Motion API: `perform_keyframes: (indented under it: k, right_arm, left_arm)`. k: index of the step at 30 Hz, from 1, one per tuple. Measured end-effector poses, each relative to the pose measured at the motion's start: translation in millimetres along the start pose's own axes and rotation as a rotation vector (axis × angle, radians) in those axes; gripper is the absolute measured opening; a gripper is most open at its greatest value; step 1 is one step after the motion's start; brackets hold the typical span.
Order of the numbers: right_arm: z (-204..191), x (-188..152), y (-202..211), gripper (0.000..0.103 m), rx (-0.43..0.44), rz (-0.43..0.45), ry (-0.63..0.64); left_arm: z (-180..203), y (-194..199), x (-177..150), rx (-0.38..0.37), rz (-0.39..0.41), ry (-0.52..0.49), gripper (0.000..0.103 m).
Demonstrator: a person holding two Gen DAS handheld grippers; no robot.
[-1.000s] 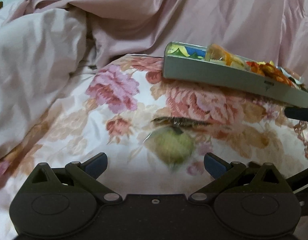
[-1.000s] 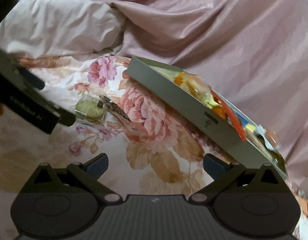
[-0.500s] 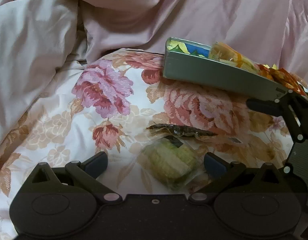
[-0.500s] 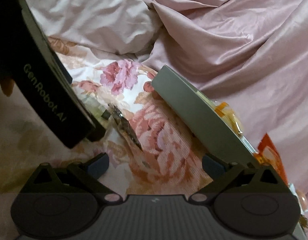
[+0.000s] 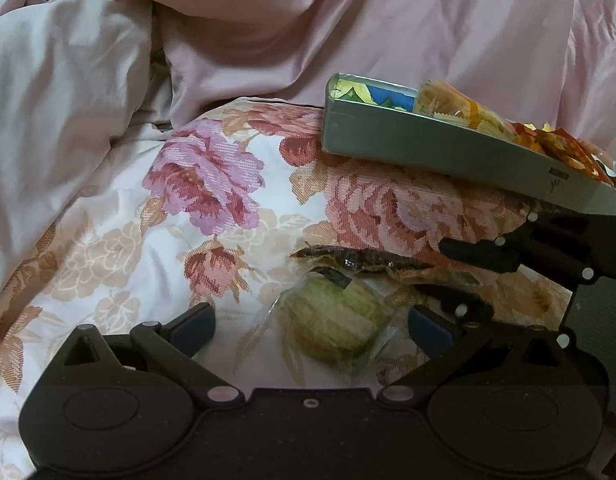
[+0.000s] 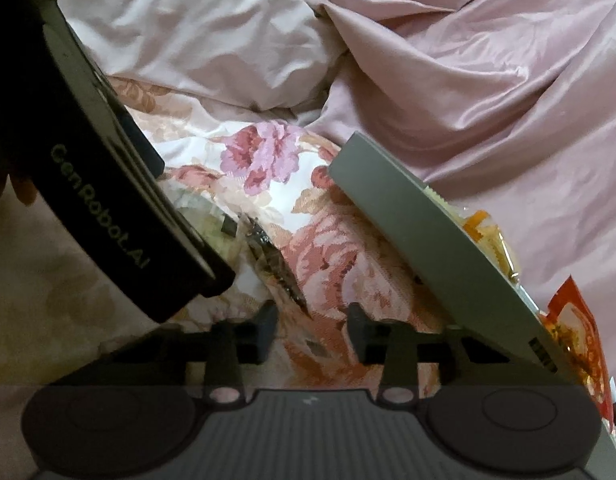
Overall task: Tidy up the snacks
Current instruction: 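Grasp the green-wrapped round cake with left tool while right tool grasps dark fish strip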
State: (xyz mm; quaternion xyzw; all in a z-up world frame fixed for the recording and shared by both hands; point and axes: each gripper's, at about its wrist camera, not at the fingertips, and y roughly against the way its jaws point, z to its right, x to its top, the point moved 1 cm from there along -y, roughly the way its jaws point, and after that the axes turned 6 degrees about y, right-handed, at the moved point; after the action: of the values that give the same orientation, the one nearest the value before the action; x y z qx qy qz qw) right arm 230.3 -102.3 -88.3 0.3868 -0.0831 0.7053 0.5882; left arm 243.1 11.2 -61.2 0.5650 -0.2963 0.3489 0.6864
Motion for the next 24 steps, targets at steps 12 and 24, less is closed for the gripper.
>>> perform_keyframes:
  k: [12, 24]
  right_arm:
    - [19, -5, -1, 0.012, 0.021, -0.059, -0.134]
    - [46, -16, 9, 0.012, 0.077, -0.149, -0.302]
  left_arm:
    - [3, -3, -1, -0.026, 0.001, -0.037, 0.102]
    - [17, -12, -3, -0.023, -0.008, -0.137, 0.085]
